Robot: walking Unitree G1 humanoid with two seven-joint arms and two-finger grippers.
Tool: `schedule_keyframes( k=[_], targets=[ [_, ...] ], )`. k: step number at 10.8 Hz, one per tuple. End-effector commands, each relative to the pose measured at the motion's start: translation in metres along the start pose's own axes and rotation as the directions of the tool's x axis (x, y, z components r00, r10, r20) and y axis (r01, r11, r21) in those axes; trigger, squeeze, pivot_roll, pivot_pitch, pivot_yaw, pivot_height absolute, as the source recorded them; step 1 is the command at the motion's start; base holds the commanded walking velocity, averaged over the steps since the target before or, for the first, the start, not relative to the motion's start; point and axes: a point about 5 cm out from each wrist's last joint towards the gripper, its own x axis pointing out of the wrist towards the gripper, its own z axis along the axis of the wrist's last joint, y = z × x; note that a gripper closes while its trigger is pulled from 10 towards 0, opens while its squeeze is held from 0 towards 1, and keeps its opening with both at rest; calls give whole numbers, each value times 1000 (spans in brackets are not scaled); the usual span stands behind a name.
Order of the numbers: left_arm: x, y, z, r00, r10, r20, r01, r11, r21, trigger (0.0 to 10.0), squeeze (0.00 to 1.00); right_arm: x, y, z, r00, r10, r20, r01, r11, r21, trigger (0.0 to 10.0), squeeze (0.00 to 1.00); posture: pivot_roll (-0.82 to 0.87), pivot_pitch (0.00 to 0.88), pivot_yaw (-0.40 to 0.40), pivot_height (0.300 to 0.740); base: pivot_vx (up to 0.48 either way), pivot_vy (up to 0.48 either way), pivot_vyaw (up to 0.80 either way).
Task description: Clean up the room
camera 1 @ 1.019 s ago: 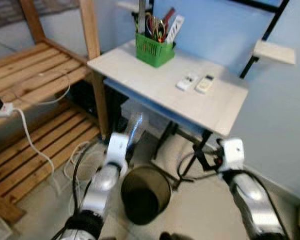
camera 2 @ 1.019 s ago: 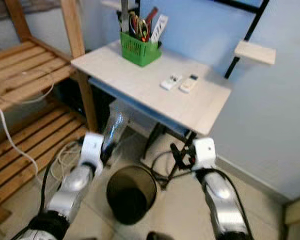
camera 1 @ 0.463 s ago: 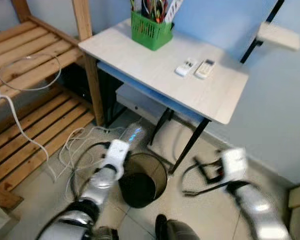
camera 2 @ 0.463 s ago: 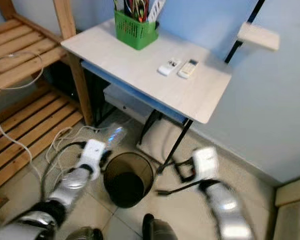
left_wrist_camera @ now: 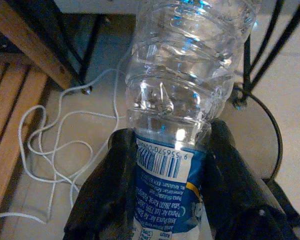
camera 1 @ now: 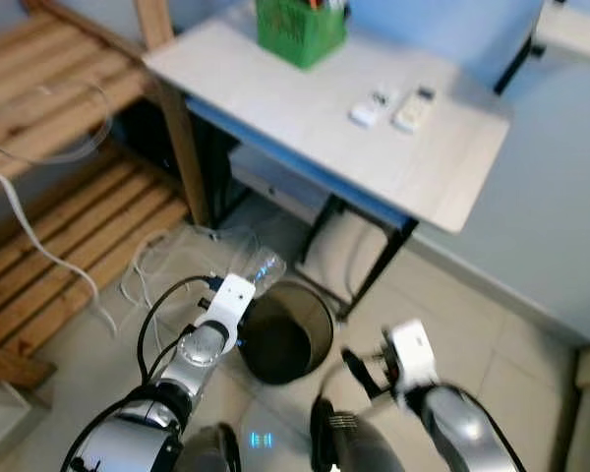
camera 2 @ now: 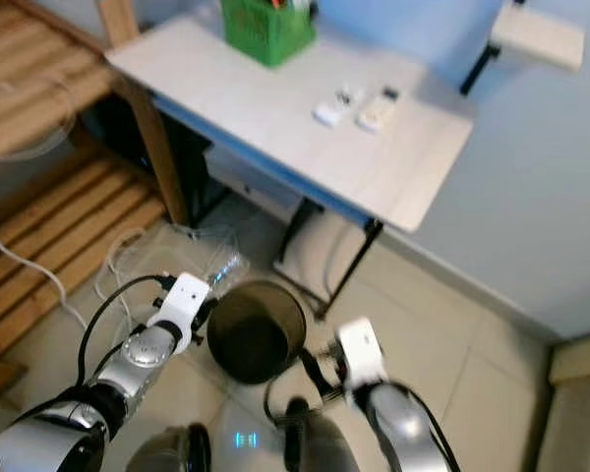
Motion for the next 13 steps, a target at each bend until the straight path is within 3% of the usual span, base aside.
schedule_keyframes(
  k=[1, 3, 6, 7, 8, 10, 11, 12, 13],
  targets=[
    [0, 2, -1, 1000, -19, -5, 19, 999, 27, 10000, 0, -13, -1, -7, 1000, -13, -13, 13, 1000, -10, 10000, 0, -215, 331, -59, 740, 0, 0, 0],
    [-2, 2, -6, 998, -52, -21, 54, 995, 86, 10000, 0, -47, 3, -7, 998, -64, 19, 64, 998, -10, 10000, 0, -253, 359, -58, 740, 0, 0, 0],
    [-3, 1, -8, 996, -83, -36, 87, 986, 145, 10000, 0, -66, 10, -5, 998, -64, 18, 64, 998, 1, 10000, 0, -290, 370, -57, 740, 0, 0, 0],
    [-2, 3, -4, 998, -66, -17, 68, 991, 119, 10000, 0, -69, 10, -3, 997, -74, 17, 74, 997, 7, 10000, 0, -288, 368, -58, 740, 0, 0, 0],
    [-1, 12, 4, 999, -8, 38, 7, 999, 40, 10000, 0, -70, 10, 1, 996, -91, 25, 91, 996, 19, 10000, 0, -277, 361, -59, 740, 0, 0, 0],
    [-1, 22, 15, 991, 44, 126, -61, 989, 133, 10000, 0, -70, 8, 6, 994, -105, 42, 104, 994, 25, 10000, 0, -267, 354, -66, 740, 0, 0, 0],
    [-2, 24, 23, 979, 40, 200, -87, 969, 230, 10000, 0, -72, 7, 8, 993, -108, 46, 107, 994, 29, 10000, 0, -268, 347, -70, 740, 0, 0, 0],
    [-3, 20, 30, 966, 20, 258, -104, 943, 317, 10000, 0, -74, 7, 8, 993, -109, 41, 108, 994, 29, 10000, 0, -266, 343, -76, 740, 0, 0, 0],
    [-2, 16, 38, 951, 12, 310, -122, 934, 337, 10000, 0, -75, 8, 7, 994, -105, 37, 104, 994, 29, 10000, 0, -262, 339, -77, 740, 0, 0, 0]
  ],
)
